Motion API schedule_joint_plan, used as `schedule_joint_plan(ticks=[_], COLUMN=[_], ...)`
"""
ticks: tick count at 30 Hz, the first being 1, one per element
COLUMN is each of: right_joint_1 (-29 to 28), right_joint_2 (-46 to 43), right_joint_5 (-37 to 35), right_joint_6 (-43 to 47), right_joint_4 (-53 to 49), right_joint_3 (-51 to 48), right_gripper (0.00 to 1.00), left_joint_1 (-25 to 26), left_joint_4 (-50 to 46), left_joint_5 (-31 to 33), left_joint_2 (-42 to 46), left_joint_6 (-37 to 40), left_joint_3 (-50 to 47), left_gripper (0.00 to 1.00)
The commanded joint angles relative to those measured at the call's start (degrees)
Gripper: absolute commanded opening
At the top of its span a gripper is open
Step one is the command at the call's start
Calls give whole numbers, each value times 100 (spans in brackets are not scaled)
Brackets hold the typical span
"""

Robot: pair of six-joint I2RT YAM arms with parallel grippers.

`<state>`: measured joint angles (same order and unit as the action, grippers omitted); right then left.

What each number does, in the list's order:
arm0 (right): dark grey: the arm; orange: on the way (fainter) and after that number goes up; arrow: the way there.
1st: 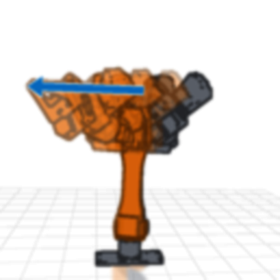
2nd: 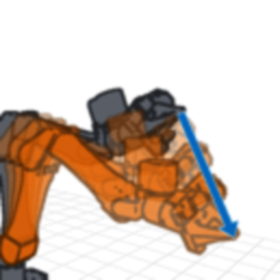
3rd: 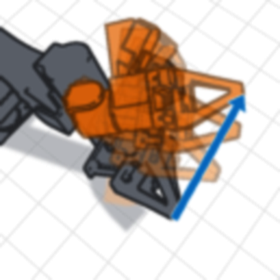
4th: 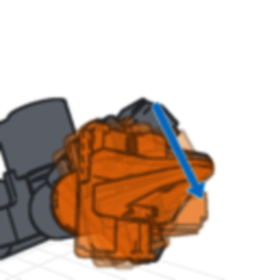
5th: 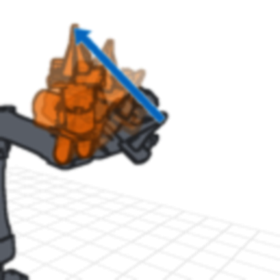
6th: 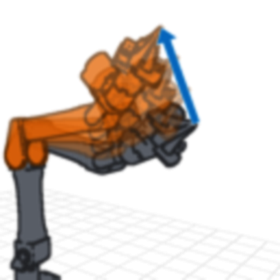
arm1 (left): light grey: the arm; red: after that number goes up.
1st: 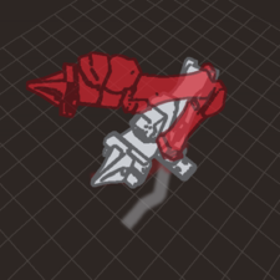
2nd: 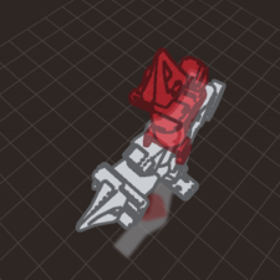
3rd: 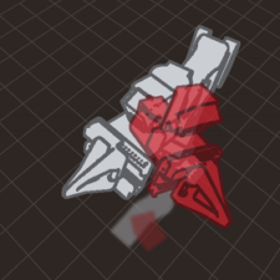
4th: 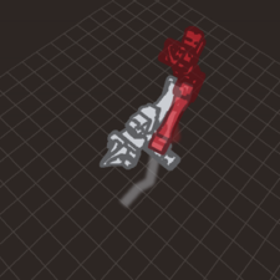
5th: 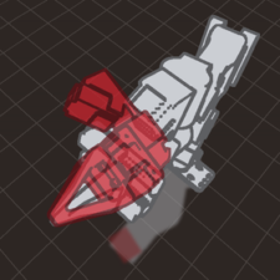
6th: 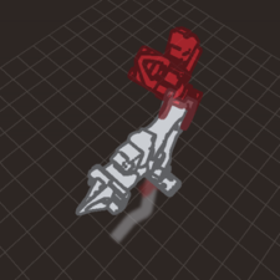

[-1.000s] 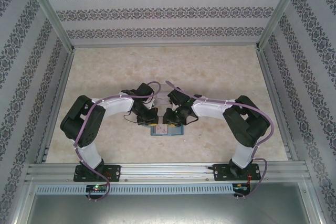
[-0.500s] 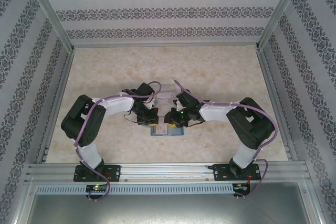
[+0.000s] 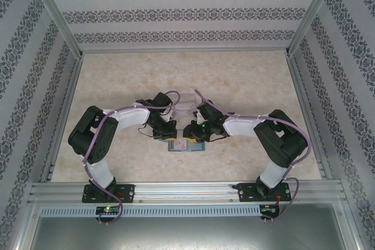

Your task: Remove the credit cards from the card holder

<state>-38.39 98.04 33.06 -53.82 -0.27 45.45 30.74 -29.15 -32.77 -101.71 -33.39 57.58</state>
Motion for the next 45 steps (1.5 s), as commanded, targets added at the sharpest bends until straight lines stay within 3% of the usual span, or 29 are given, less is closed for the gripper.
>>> schedule_joint_plan(ticks=[1,16,24,38,45], right_joint_1=[-59,-293,-295,-322,-410], right_joint_2=[-79,173,-94,-369,-410], right_joint_5=[-100,-326,-841,-869,-729], right_joint_6=[101,100,370,381,338], right_joint_4=[-79,-247,-1019,-1202,-1155], right_joint_3=[-3,227,345,478,626], right_gripper=[28,28,28,28,28], left_joint_1=[66,64,64,64,64], left_joint_4=[-487,-529,-634,-663,-658], left_joint_5=[589,579,603,562,631], left_joint_2=[-279,-161,-28,313,442], left_joint_6=[87,78,84,3,-67], left_joint_3=[-174,-157,-103,15,36], left_gripper=[0,0,2,20,16])
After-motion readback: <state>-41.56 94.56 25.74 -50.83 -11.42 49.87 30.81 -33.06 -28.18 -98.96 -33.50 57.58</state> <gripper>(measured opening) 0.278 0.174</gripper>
